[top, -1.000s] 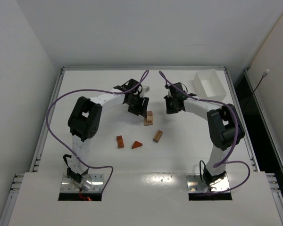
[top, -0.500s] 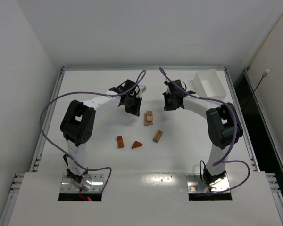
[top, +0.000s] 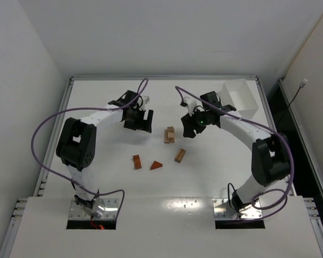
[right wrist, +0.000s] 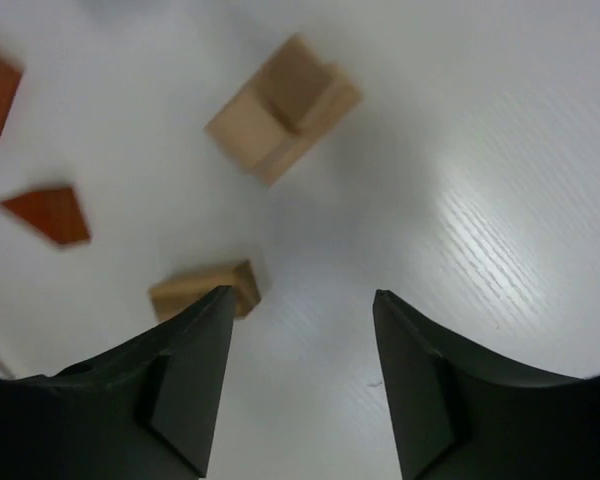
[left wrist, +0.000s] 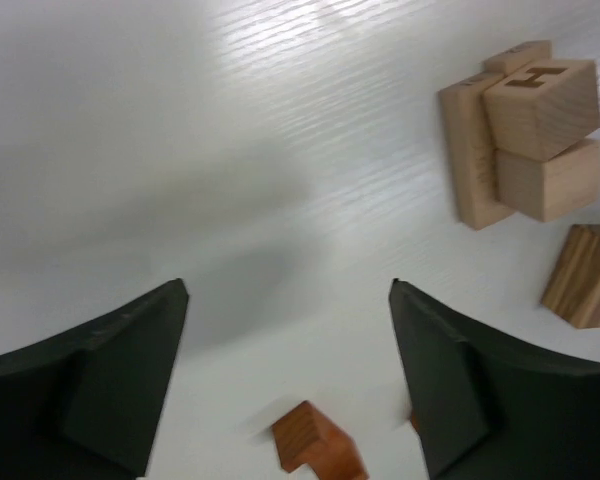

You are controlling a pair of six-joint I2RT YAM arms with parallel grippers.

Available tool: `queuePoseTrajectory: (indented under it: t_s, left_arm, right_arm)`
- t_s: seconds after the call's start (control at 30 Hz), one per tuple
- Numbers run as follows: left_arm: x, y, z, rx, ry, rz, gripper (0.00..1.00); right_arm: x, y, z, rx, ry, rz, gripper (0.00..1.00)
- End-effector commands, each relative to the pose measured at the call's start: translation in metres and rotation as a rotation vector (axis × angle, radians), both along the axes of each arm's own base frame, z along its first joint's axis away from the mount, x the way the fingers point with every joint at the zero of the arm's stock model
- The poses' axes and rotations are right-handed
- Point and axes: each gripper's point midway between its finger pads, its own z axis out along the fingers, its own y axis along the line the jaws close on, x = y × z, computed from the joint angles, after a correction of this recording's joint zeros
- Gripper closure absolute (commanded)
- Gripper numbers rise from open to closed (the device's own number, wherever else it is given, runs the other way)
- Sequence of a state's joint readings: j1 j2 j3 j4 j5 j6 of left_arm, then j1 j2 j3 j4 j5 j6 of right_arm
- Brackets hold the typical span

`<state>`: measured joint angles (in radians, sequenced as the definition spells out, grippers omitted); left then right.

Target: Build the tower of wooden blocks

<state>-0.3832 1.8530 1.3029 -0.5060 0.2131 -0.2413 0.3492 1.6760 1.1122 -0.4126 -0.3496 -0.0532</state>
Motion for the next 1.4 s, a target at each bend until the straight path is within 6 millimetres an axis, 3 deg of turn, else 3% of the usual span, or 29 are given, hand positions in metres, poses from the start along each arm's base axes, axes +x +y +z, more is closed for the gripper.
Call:
queuePoseTrajectory:
  t_s: [0.0, 0.07, 0.17, 0.33, 0.43, 0.63, 0.77, 0.93, 1.07, 1.37]
  left_arm:
    - [0.011, 0.011, 0.026, -0.025, -0.078, 0.042, 0.16]
    - [0.017, 0.021, 0.03, -0.022, -0.091, 0.059, 0.1]
    - [0.009, 0.025, 0.03, -0.036, -0.082, 0.059, 0.07]
    - [-0.017, 0.021, 0.021, -0.091, -0.042, 0.042, 0.07]
    - [-0.016, 0.023, 0.028, -0.09, -0.065, 0.047, 0.06]
    - [-0.028, 0.012, 0.035, -0.155, -0.05, -0.008, 0.07]
    - [-0.05, 0.014, 0.02, -0.156, -0.012, -0.013, 0.09]
    - [-0.037, 0.014, 0.028, -0.141, -0.042, -0.011, 0.09]
    - [-0.023, 0.012, 0.031, -0.127, -0.047, -0.002, 0.09]
    - [-0.026, 0.017, 0.026, -0.103, -0.039, 0.002, 0.09]
  right_arm:
    - [-0.054, 0.011, 0.026, 0.071, -0.108, 0.52, 0.43]
    - [-0.081, 0.004, 0.022, 0.045, -0.065, 0.63, 0.35]
    - [-0.085, -0.005, 0.024, -0.035, -0.18, 0.797, 0.23]
    - [-0.098, -0.003, 0.026, -0.087, -0.282, 0.968, 0.22]
    - [-0.113, -0.003, 0.02, -0.112, -0.347, 1.082, 0.22]
    - [-0.114, 0.014, 0.027, -0.126, -0.428, 1.17, 0.22]
    - [-0.113, 0.019, 0.025, -0.14, -0.487, 1.182, 0.22]
    - [-0.118, 0.023, 0.016, -0.19, -0.591, 1.284, 0.23]
    - [-0.123, 0.025, 0.001, -0.182, -0.542, 1.481, 0.24]
    - [-0.102, 0.039, -0.013, -0.196, -0.544, 1.606, 0.24]
